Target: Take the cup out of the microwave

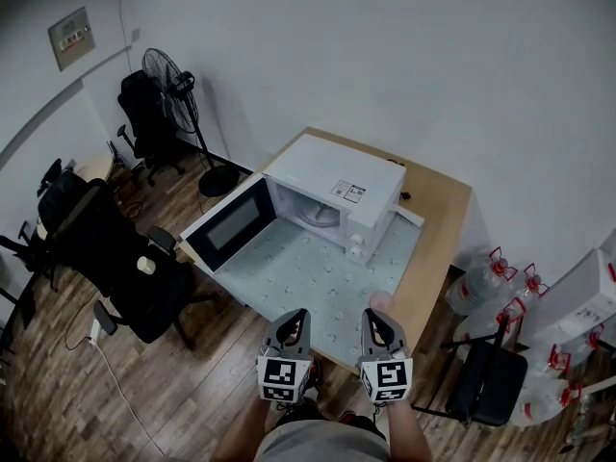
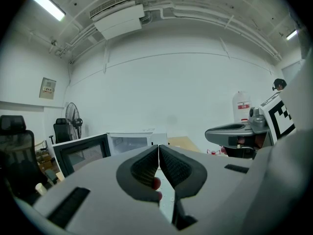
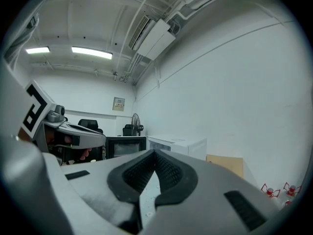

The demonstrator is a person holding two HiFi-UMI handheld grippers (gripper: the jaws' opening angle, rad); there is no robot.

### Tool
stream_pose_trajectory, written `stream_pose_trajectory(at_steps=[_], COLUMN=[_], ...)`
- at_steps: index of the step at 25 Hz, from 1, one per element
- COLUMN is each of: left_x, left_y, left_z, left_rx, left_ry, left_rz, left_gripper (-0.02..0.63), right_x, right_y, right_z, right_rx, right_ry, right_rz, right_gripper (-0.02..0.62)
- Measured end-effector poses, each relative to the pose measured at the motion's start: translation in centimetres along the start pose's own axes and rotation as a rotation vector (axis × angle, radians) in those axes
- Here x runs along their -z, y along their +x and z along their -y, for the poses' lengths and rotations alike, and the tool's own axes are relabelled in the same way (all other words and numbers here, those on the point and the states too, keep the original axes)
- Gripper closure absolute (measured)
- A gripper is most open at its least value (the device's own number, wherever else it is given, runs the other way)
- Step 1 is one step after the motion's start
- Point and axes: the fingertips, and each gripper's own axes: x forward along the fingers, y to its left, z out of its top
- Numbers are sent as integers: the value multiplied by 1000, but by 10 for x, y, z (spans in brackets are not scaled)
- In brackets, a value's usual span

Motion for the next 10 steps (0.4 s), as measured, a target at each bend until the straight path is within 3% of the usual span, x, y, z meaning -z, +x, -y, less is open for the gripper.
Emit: stream_pose_trajectory(at_steps=[10], left_x=[1], left_y=[1], left_z=[0], left_rx=[2], left_ry=[-5], left_rz=[-6], left_gripper=[581], right_x=[1], right_y=[0], right_z=[-1], right_rx=[2], right_ry=[-16], right_rz=[2], right_gripper=[577])
